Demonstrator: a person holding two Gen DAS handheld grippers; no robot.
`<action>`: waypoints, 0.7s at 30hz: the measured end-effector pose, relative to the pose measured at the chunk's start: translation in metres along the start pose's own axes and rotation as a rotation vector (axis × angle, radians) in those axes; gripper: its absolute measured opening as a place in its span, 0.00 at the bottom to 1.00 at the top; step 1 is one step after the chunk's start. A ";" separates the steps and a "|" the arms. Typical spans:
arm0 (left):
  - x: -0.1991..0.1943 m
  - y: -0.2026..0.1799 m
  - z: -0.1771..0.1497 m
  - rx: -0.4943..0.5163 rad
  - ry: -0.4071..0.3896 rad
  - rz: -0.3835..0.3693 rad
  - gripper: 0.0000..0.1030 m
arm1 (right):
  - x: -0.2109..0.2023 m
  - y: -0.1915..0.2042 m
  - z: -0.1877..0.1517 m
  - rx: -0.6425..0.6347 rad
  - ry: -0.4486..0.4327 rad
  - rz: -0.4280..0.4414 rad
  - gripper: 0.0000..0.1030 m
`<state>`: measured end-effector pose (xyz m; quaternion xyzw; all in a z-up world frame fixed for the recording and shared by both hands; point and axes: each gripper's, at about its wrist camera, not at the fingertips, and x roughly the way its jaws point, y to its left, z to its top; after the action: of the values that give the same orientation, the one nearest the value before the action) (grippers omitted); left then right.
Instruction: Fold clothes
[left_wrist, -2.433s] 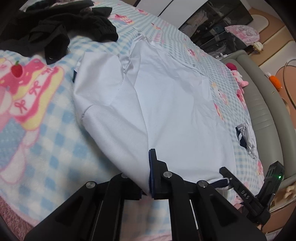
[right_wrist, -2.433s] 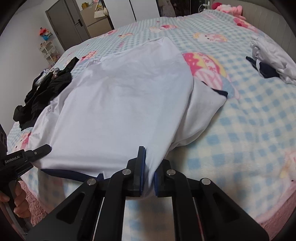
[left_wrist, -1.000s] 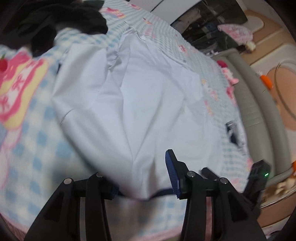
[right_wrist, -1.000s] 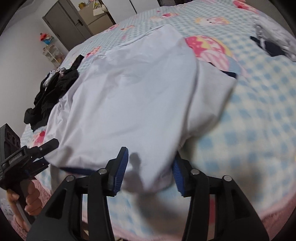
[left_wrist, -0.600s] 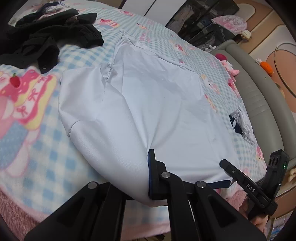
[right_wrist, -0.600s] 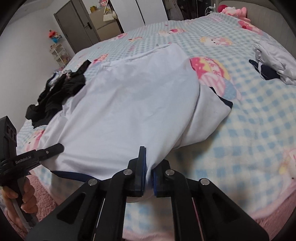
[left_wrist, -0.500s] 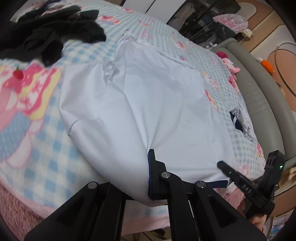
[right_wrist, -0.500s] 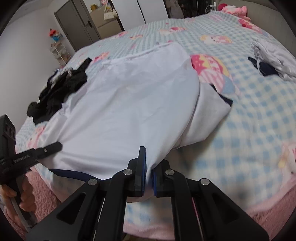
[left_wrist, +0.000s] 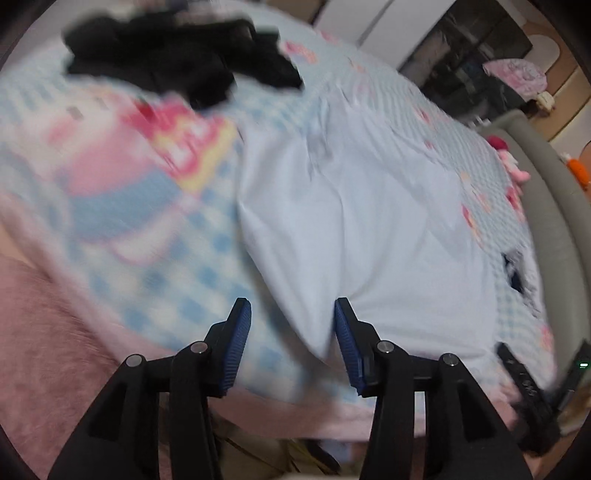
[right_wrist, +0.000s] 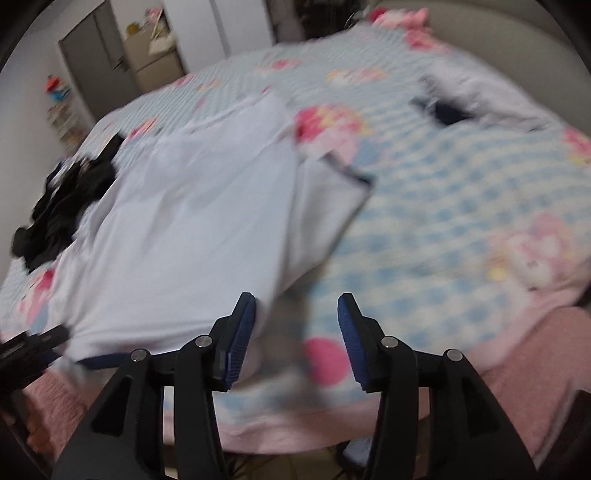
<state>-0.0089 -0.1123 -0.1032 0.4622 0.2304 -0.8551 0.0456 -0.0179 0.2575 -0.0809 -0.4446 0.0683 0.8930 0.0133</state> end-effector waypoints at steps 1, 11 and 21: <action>-0.009 -0.005 0.001 0.012 -0.056 0.043 0.47 | -0.002 0.002 0.003 -0.010 -0.023 -0.026 0.46; 0.026 -0.071 0.023 0.280 -0.003 -0.178 0.47 | 0.000 0.029 0.034 -0.096 -0.090 -0.003 0.48; 0.070 -0.059 -0.016 0.306 0.171 -0.079 0.44 | 0.063 0.058 -0.013 -0.307 0.105 0.003 0.49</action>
<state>-0.0531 -0.0436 -0.1468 0.5256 0.1187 -0.8388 -0.0784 -0.0511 0.1962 -0.1325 -0.4875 -0.0676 0.8685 -0.0596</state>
